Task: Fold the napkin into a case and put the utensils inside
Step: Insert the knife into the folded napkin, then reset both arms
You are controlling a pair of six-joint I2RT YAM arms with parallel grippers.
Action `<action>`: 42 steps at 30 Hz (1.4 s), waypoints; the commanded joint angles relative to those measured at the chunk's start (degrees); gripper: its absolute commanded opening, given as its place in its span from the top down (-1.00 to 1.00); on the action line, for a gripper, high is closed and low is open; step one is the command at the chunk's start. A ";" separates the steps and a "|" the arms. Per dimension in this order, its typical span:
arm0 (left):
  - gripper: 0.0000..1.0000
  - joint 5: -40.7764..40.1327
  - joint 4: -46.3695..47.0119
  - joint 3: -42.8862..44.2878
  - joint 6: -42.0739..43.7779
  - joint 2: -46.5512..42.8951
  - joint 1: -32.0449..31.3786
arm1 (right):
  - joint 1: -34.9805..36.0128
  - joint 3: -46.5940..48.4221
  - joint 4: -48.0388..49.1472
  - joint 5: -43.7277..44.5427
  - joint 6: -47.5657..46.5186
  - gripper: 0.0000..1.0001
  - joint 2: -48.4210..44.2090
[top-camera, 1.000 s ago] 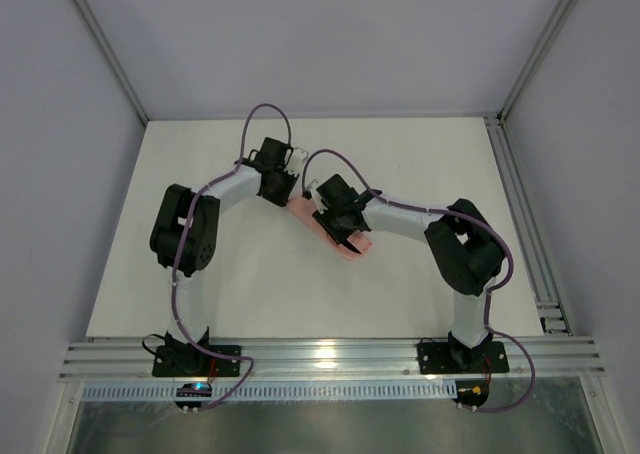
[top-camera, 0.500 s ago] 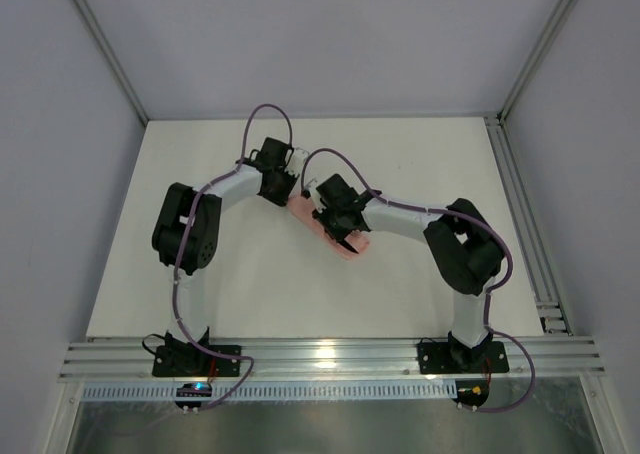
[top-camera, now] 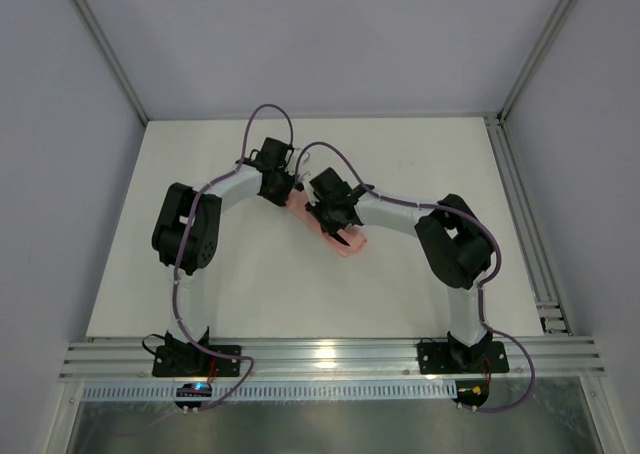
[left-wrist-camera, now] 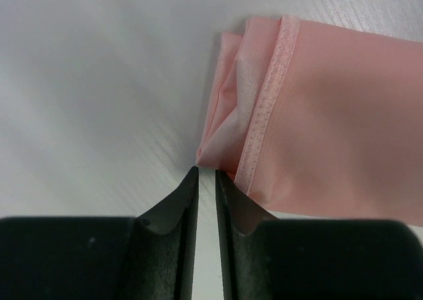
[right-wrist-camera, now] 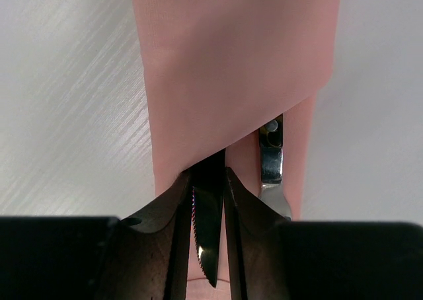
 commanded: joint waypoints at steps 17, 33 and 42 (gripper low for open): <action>0.66 -0.19 -0.80 1.44 1.24 -2.20 -0.13 | -0.25 3.76 -0.34 -5.47 3.37 0.28 -2.90; 0.52 -10.11 -3.96 3.64 4.49 -7.38 0.04 | -6.47 -1.94 -10.55 11.31 8.09 -0.10 -18.63; 0.28 -16.62 -8.36 -2.33 4.75 -21.35 5.84 | -35.03 -18.89 -8.10 6.40 19.53 -0.80 -34.87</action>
